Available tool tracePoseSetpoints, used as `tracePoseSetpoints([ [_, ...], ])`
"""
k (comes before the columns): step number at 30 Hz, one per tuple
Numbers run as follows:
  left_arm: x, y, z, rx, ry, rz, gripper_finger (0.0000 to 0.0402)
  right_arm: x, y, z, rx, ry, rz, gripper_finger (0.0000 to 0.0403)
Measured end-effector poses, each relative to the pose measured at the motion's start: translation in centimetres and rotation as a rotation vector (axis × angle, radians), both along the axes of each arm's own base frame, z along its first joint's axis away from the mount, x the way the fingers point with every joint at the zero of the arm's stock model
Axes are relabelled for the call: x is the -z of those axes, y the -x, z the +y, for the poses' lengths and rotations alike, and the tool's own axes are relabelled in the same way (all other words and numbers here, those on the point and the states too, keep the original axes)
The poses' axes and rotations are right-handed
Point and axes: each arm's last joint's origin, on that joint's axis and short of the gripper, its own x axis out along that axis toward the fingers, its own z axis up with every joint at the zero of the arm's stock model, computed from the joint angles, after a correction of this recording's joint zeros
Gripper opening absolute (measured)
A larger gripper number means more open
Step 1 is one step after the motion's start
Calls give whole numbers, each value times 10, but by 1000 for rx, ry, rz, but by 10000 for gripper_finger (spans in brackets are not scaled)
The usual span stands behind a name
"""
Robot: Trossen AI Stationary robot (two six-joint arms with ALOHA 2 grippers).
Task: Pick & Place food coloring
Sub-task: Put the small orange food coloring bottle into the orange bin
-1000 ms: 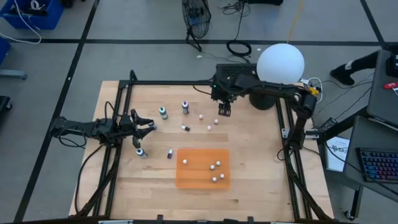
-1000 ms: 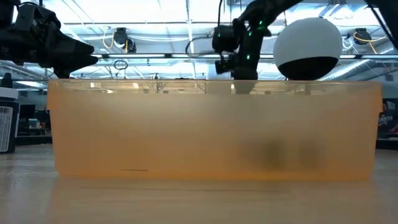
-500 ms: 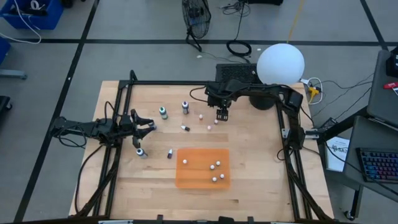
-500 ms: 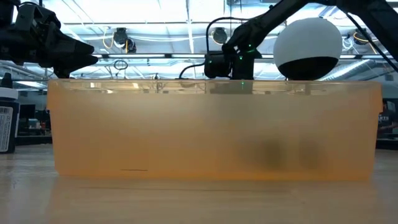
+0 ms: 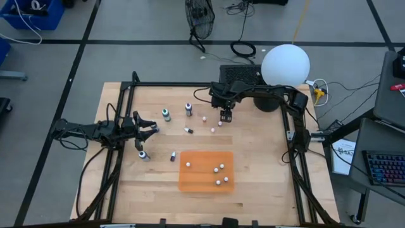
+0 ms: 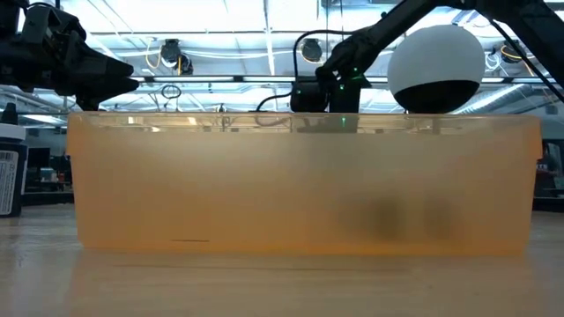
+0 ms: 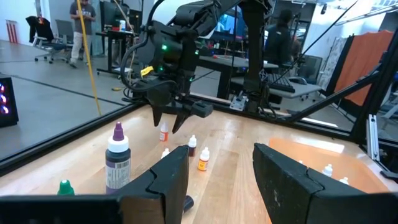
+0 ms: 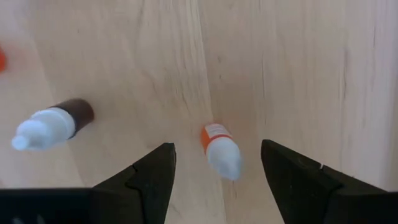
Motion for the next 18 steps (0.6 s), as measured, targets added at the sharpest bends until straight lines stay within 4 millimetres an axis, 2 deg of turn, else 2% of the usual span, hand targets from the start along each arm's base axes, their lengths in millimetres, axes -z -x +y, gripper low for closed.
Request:
tracePoseSetpoints([
  [18, 0, 0, 0, 0, 0, 0, 182, 12, 5, -2, 9, 0, -1, 224],
])
